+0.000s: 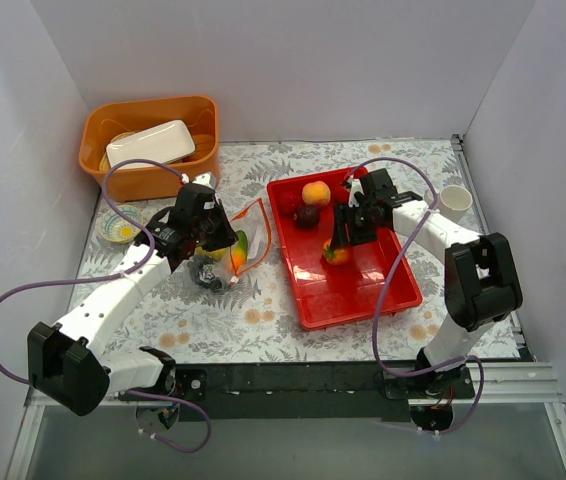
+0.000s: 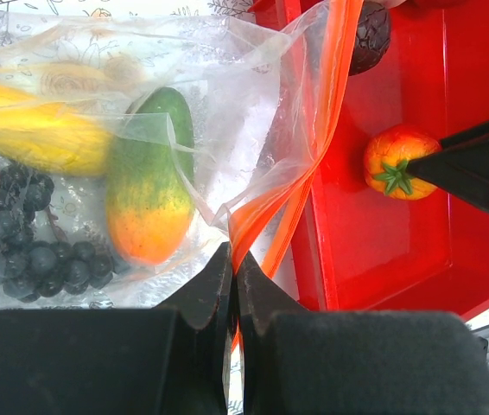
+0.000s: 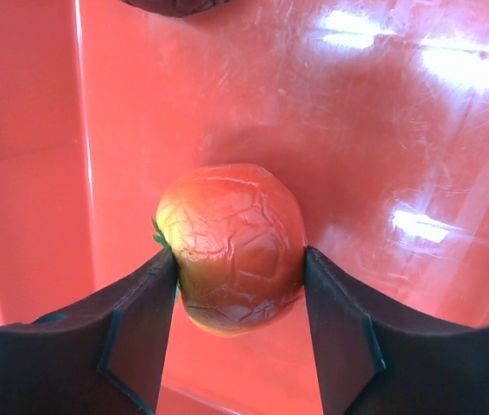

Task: Place the food in the zip-top bag and seal the zipper
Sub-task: Pick up the fake fruit from the bin, then place the fake fruit in the zipper food storage bag.

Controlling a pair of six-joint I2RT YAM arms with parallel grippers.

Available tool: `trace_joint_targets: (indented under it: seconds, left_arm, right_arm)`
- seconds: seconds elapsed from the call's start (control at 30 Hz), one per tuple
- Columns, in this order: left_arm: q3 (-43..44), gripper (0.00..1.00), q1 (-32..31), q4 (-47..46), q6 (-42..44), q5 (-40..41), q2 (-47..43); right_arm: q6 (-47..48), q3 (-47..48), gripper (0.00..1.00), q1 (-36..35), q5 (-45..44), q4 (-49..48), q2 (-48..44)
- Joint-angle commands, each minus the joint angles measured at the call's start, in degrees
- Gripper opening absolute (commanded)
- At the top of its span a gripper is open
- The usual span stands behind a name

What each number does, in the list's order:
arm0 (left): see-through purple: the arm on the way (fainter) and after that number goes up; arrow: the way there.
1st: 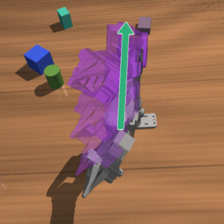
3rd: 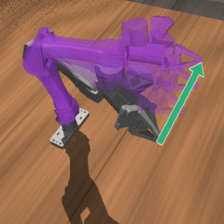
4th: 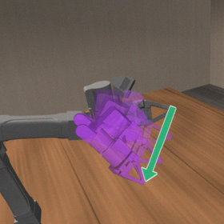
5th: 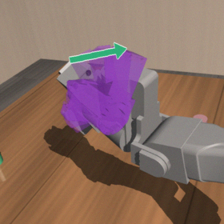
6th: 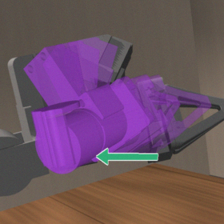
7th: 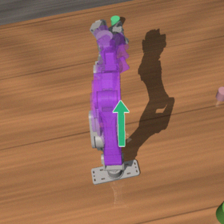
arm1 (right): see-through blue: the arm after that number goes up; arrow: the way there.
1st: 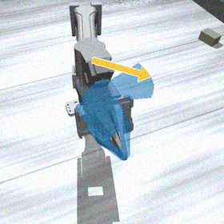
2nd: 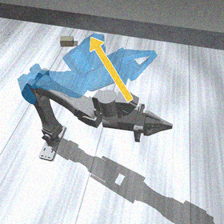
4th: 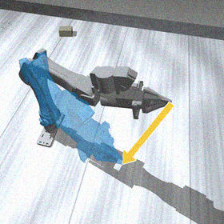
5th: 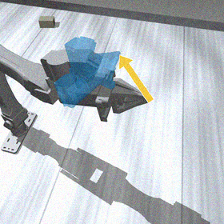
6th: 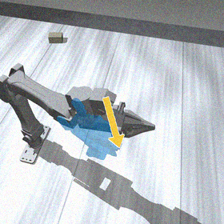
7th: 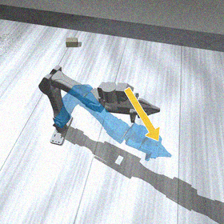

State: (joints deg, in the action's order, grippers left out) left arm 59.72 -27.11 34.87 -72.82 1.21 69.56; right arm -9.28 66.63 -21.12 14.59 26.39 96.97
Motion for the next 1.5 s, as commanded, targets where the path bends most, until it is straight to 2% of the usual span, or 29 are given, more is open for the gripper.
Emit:
trace_joint_targets:
  seconds: [0.0,0.13,0.37,0.7,0.9,1.1,1.47]
  left_arm:
    - [1.4,0.00,0.0,0.5,0.7,0.5,-0.3]
    - [1.9,0.00,0.0,0.5,0.9,0.2,0.2]
    - [1.6,0.00,0.0,0.5,1.1,0.5,0.1]
    - [1.7,0.00,0.0,0.5,0.9,-0.3,-0.4]
    - [1.5,0.00,0.0,-0.1,0.3,-1.0,-0.4]
    - [1.1,0.00,0.0,-0.7,0.2,-2.9,-1.2]
    - [0.3,0.00,0.0,-1.8,0.3,-3.4,-3.1]
  right_arm:
    - [-0.4,-1.4,0.47,-0.1,0.5,-0.3,-2.0]
    - [-1.4,-1.9,0.36,0.0,1.1,-1.1,-2.3]
    - [-3.5,-1.7,0.29,-0.1,2.5,-1.9,-3.8]
    - [-10.3,-1.1,0.30,-0.5,7.9,-6.6,-9.4]
    - [-15.8,0.8,0.34,-3.9,10.6,-11.5,-12.8]
    - [-18.6,4.6,0.37,-10.6,11.1,-15.1,-11.0]
    - [-20.3,13.4,0.38,-20.4,8.4,-16.2,-1.1]
